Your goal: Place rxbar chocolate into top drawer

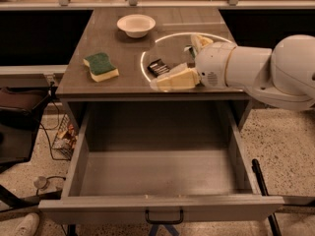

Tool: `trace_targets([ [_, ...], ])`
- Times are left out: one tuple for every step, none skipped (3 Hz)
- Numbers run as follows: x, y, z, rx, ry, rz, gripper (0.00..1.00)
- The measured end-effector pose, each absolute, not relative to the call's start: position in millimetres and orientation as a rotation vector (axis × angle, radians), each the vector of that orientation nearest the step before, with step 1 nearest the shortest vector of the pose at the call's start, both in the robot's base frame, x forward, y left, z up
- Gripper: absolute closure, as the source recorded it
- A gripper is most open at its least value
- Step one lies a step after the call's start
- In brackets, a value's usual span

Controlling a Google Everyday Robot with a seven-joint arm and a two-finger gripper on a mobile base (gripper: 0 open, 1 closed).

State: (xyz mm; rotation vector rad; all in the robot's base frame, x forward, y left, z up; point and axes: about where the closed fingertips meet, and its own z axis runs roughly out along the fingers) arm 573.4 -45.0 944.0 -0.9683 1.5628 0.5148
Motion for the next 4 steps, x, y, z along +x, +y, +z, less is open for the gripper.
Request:
trace_targets([
  [588,-38,928,-0.951,1.568,0.518,0.00],
  [600,-33,907,-0.930,1.584,0.531,0.00],
  [608,-30,890,-0.912,1.601,0.541,0.00],
  [618,-28,876,-0.896,1.616,0.558,0.00],
])
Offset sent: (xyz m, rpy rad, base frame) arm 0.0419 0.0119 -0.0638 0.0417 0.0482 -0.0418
